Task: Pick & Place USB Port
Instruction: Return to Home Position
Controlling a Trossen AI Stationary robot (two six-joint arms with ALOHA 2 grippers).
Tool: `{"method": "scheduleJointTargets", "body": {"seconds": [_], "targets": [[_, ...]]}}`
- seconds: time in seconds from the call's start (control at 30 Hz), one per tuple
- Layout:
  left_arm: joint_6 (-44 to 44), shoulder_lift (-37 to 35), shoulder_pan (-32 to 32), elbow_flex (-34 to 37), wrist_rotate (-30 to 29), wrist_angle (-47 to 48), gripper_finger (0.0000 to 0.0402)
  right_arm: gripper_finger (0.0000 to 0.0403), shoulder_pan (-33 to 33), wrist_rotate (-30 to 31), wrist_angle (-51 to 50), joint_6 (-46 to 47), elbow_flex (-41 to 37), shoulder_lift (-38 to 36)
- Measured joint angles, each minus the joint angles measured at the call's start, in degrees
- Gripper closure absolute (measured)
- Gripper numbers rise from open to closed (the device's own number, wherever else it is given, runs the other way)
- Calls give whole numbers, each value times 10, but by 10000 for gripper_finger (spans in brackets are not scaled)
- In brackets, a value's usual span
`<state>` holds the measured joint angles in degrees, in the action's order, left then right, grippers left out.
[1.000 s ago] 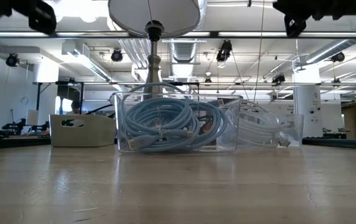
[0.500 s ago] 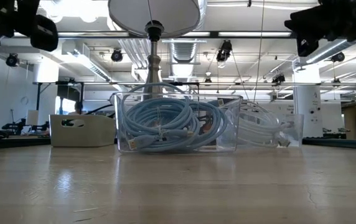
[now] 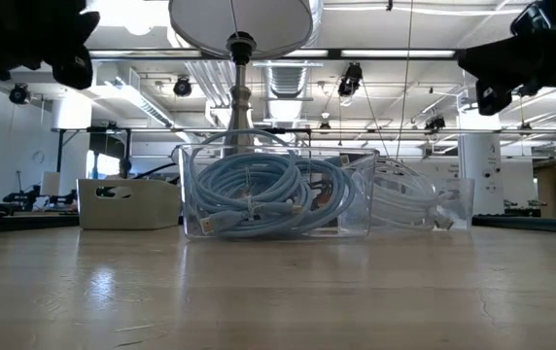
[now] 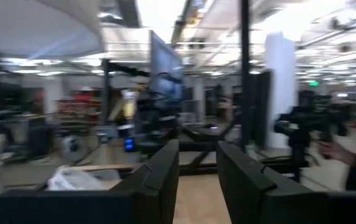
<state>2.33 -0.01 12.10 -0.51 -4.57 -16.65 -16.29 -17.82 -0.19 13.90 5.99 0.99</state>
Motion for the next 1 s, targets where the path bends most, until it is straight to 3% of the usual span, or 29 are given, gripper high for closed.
{"method": "scheduleJointTargets", "body": {"seconds": [0.2, 0.3, 0.7, 1.0], "targets": [[-7, 0, 0, 0, -20, 2, 291, 328, 0, 3, 55, 41, -38, -8], [-11, 0, 0, 0, -20, 2, 291, 323, 0, 38, 98, 49, -55, -9], [-13, 1, 0, 1, -20, 10, 291, 312, 0, 129, 25, 28, -55, 11], [-13, 1, 1, 2, -20, 9, 291, 328, 0, 135, 14, 50, -55, 17]]}}
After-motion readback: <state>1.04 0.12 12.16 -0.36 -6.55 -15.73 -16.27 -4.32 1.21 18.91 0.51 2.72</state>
